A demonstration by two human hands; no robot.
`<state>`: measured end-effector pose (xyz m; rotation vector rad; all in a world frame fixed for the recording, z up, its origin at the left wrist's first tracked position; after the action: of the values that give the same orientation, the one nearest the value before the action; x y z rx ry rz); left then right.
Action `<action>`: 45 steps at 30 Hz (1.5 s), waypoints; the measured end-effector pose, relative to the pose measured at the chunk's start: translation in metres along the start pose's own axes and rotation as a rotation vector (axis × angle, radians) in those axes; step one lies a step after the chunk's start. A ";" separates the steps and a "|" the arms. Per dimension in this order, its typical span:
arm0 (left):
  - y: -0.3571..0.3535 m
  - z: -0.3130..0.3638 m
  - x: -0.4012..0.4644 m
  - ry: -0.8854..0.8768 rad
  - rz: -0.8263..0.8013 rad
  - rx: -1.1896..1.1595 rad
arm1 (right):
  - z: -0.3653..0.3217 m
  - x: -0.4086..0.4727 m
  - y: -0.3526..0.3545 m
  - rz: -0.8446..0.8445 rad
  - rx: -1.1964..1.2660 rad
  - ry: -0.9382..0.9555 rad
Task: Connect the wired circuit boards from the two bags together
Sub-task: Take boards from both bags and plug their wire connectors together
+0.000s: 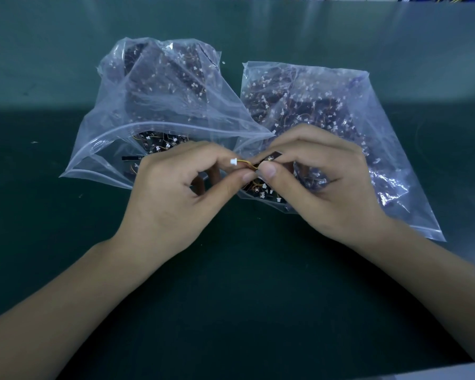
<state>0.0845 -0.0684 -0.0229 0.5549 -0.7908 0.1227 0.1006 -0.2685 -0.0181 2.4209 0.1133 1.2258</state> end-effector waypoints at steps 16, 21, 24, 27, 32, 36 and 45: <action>0.004 -0.001 0.000 -0.011 0.033 -0.099 | -0.003 0.004 0.004 0.038 -0.005 -0.006; 0.003 0.000 0.000 0.001 0.018 -0.113 | -0.003 0.003 0.002 0.031 -0.008 -0.016; 0.004 0.001 0.000 -0.008 0.028 -0.099 | -0.003 0.004 0.002 0.014 -0.011 -0.002; 0.004 0.001 0.001 -0.021 0.031 -0.090 | -0.002 0.005 0.003 0.006 -0.013 -0.003; 0.004 0.000 0.001 -0.015 0.027 -0.080 | 0.001 0.004 0.003 0.010 -0.011 -0.046; 0.004 0.001 0.002 -0.023 0.018 -0.091 | -0.001 0.004 0.003 0.007 -0.021 -0.030; 0.004 0.001 0.001 -0.027 0.021 -0.082 | -0.001 0.004 0.002 0.005 -0.029 -0.050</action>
<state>0.0836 -0.0660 -0.0199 0.4718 -0.8245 0.1020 0.1022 -0.2688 -0.0146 2.4261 0.0743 1.1600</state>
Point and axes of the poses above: each hand's wrist, its own x-axis towards the middle knuckle, its own y-axis out of the back of the hand, z = x × y, the point moved 4 cm from there along x, towards the middle knuckle, and after that the axes turned 8 degrees about z, right-handed, at the moved point
